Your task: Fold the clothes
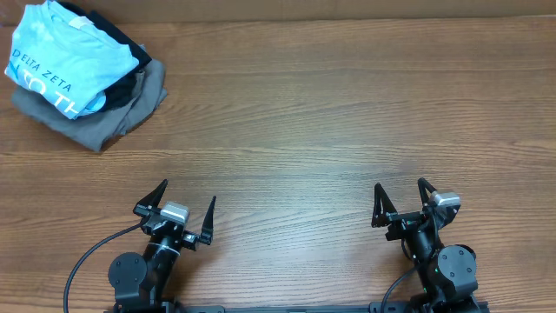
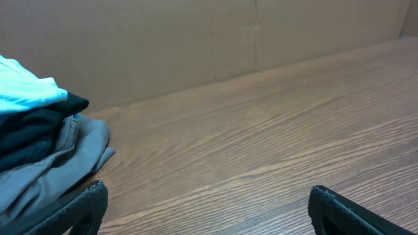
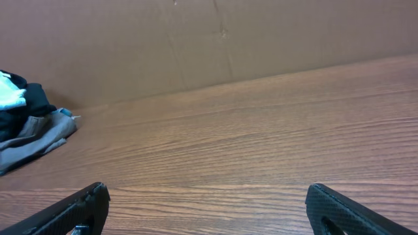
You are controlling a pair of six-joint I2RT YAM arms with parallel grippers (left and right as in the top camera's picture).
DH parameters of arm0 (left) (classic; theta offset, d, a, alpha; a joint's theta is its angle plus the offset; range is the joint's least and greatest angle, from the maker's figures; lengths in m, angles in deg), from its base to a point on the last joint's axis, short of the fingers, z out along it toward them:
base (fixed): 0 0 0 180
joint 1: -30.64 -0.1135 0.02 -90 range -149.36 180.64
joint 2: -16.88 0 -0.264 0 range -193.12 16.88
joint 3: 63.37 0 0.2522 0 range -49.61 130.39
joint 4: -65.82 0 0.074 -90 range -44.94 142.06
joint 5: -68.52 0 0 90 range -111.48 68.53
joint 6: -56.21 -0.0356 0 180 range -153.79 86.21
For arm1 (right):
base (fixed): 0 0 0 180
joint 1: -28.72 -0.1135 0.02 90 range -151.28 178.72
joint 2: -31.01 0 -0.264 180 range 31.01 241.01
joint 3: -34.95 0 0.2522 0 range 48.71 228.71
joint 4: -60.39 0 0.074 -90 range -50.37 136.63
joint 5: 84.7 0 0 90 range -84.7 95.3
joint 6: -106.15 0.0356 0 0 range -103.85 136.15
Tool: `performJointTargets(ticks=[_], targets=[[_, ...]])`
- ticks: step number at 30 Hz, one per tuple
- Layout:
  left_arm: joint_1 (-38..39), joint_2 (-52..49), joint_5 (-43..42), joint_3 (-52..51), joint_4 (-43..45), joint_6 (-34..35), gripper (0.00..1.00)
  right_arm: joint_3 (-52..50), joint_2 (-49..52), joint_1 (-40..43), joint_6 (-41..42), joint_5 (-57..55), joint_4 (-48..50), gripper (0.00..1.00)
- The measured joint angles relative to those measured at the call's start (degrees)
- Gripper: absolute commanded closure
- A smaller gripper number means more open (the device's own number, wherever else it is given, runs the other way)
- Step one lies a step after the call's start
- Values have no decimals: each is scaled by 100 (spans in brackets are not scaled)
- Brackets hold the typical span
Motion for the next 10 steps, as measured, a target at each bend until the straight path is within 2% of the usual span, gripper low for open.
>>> performJointTargets(ticks=[10], targets=[[0,0,0,0,0,0,0,0,0,0,-2,0,0,0]])
